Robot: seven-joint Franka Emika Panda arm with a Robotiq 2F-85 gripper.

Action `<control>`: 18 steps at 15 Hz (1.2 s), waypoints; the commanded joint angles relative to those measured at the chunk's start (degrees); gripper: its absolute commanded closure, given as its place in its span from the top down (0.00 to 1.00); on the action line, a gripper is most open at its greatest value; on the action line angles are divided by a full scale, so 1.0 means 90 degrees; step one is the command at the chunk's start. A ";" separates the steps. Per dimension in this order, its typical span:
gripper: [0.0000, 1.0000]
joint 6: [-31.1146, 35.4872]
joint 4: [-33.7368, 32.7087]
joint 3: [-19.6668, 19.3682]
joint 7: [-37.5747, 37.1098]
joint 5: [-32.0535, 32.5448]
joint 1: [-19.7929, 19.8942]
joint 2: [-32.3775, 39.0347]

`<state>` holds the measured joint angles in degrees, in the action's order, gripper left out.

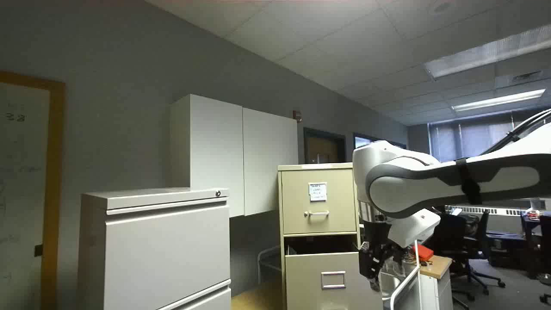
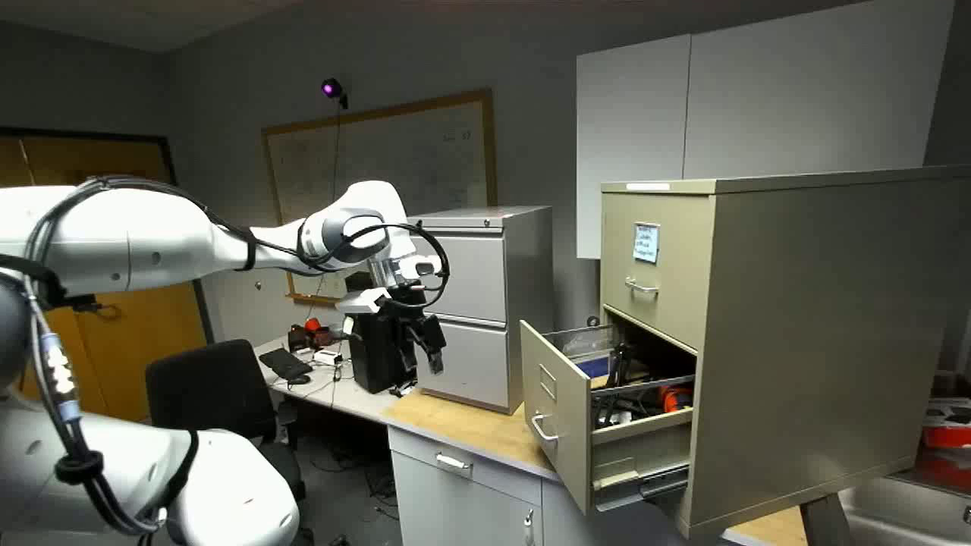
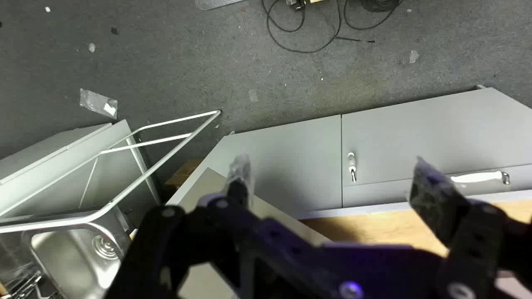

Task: Close the bottom drawer of the beige file cabinet

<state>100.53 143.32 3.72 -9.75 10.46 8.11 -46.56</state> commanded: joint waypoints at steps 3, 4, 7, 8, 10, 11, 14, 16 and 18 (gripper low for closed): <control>1.00 -0.0005 -0.0033 -0.0074 -0.0061 0.0058 -0.0109 0.0001; 1.00 -0.0004 -0.0033 -0.0074 -0.0061 0.0058 -0.0109 -0.0004; 1.00 -0.0003 -0.0033 -0.0074 -0.0061 0.0057 -0.0109 -0.0007; 1.00 -0.0002 -0.0033 -0.0074 -0.0061 0.0058 -0.0109 -0.0008; 1.00 -0.0002 -0.0033 -0.0074 -0.0061 0.0058 -0.0109 -0.0008; 1.00 -0.0002 -0.0033 -0.0074 -0.0061 0.0057 -0.0109 -0.0009; 1.00 0.0139 0.0009 0.0012 -0.0335 0.0170 0.0011 0.0045; 1.00 0.0321 0.0055 0.0109 -0.0650 0.0196 0.0034 0.0148; 1.00 0.0694 0.0137 0.0288 -0.1076 0.0250 0.0037 0.0330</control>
<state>103.11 143.93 4.00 -14.24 11.56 8.04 -45.74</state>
